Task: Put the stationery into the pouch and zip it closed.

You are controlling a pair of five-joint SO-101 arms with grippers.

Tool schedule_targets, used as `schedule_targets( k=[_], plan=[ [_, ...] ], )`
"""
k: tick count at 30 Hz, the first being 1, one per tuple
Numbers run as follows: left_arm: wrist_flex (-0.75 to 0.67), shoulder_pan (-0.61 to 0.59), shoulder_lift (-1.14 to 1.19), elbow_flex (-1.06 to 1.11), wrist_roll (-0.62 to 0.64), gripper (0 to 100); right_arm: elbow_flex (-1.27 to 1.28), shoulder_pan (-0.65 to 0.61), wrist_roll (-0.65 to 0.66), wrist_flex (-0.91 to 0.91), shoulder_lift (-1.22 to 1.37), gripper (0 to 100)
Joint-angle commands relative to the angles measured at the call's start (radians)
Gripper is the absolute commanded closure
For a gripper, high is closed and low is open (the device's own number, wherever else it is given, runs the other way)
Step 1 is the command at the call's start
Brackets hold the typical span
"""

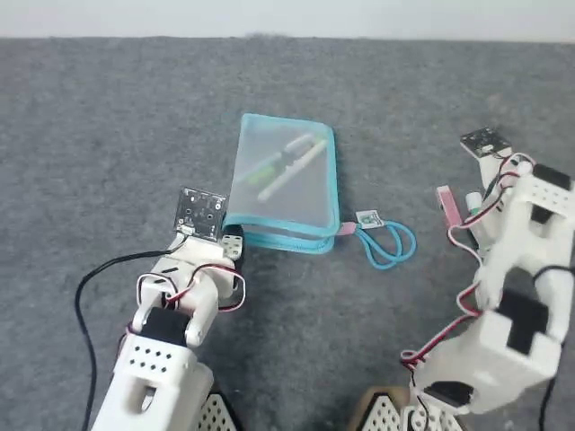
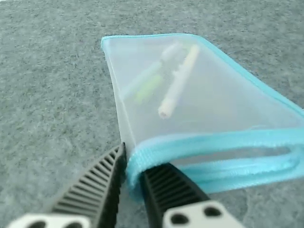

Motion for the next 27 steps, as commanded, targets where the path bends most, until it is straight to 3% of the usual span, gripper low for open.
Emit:
schedule_targets(
  k=[1, 10, 14, 19, 23, 27],
  plan=[
    [-0.017, -0.006, -0.015, -0.019, -0.021, 99, -0.106, 0.010, 0.014, -0.018, 0.047, 76.8],
    [-0.017, -0.006, -0.015, -0.019, -0.020, 99, -0.175, 0.053, 0.014, -0.073, 0.228, 77.2],
    [-0.017, -0.006, -0.015, -0.019, -0.018, 99, -0.170, 0.050, 0.014, -0.064, 0.249, 87.7],
    [-0.017, -0.006, -0.015, -0.019, -0.018, 99, -0.176, 0.053, 0.006, -0.015, 0.242, 99.5],
    [-0.017, -0.006, -0.015, -0.019, -0.018, 99, -0.229, 0.053, 0.002, 0.082, 0.222, 99.2],
    [-0.017, -0.006, -0.015, -0.019, -0.018, 99, -0.292, 0.044, -0.103, 0.222, 0.127, 99.2]
  ],
)
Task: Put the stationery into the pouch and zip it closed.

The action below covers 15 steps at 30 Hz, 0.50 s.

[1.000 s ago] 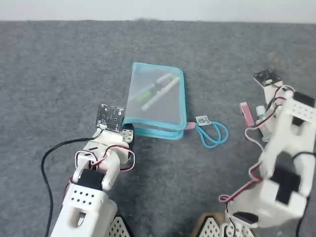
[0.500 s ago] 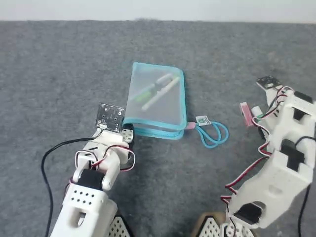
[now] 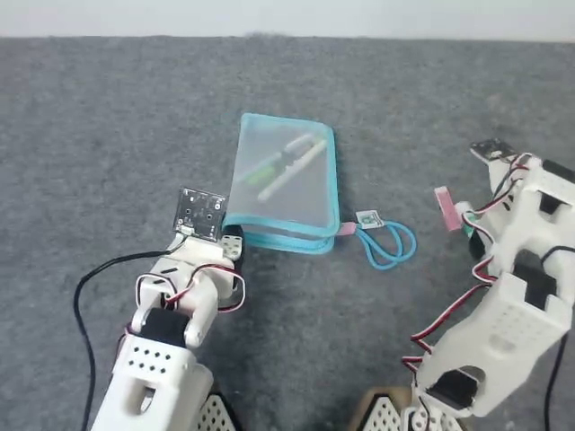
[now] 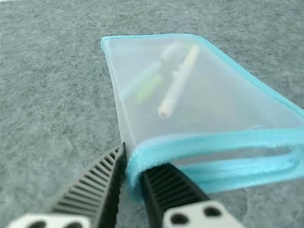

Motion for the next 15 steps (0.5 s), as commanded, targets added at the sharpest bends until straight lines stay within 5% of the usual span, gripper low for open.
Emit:
schedule_targets(
  k=[1, 9, 15],
  plan=[
    [-0.017, -0.006, -0.015, -0.019, -0.018, 99, -0.077, -0.008, -0.071, 0.124, -0.162, 99.2],
    [-0.020, -0.006, -0.015, -0.019, -0.021, 99, -0.077, -0.131, -0.077, 0.331, -0.519, 99.2],
    [-0.020, -0.005, -0.015, -0.022, -0.021, 99, -0.044, -0.375, -0.143, 0.441, -0.771, 99.2]
  ],
)
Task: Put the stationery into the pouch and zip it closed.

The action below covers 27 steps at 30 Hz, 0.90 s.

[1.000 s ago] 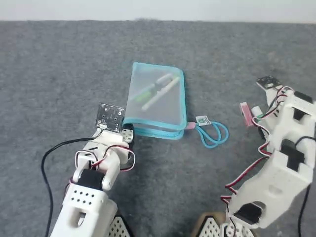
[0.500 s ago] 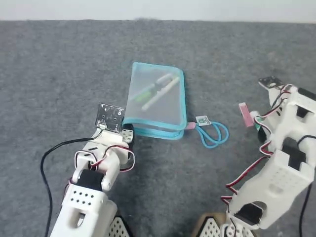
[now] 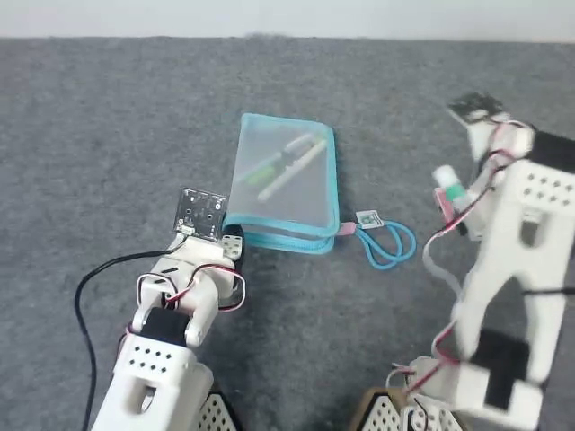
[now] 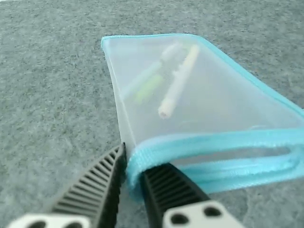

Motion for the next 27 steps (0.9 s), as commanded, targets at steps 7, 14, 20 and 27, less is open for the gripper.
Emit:
schedule_targets(
  k=[7, 14, 20, 27],
  plan=[
    [-0.020, -0.006, -0.015, -0.024, -0.021, 99, 0.313, -0.615, -0.077, 0.022, -0.407, 99.2],
    [-0.020, -0.002, -0.015, -0.025, -0.021, 99, 0.420, -0.809, -0.198, -0.050, -0.404, 99.2],
    [-0.021, 0.000, -0.017, -0.025, -0.021, 99, 0.388, -0.803, -0.219, -0.088, -0.225, 99.2],
    [-0.021, 0.000, -0.017, -0.025, -0.021, 99, 0.187, -0.791, -0.341, -0.096, 0.015, 99.2]
  ],
)
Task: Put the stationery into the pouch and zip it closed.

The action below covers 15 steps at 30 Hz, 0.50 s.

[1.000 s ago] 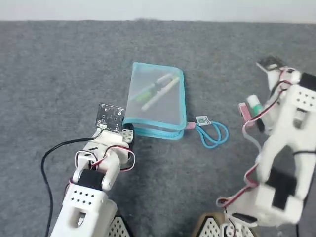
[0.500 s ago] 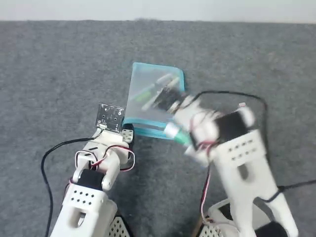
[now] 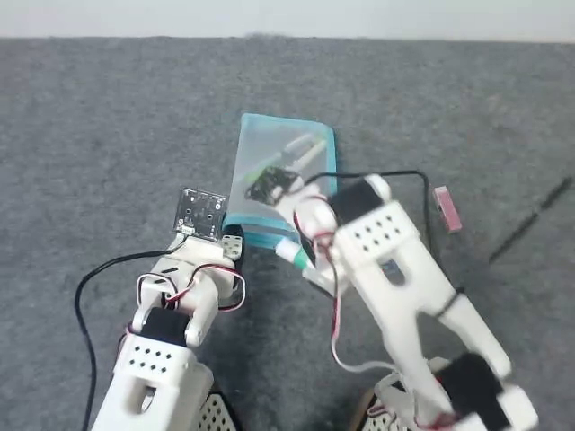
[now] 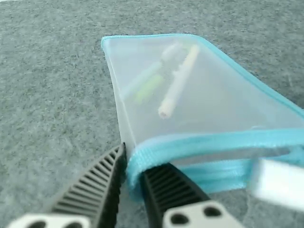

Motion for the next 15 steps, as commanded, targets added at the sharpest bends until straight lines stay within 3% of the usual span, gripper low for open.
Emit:
schedule_targets(
  k=[1, 15],
  plan=[
    [-0.021, 0.000, -0.017, -0.025, -0.021, 99, -0.157, 0.018, -0.086, -0.015, 0.090, 99.2],
    [-0.021, 0.003, -0.017, -0.027, -0.017, 99, -0.571, 0.263, -0.358, 0.024, 0.492, 99.2]
  ],
)
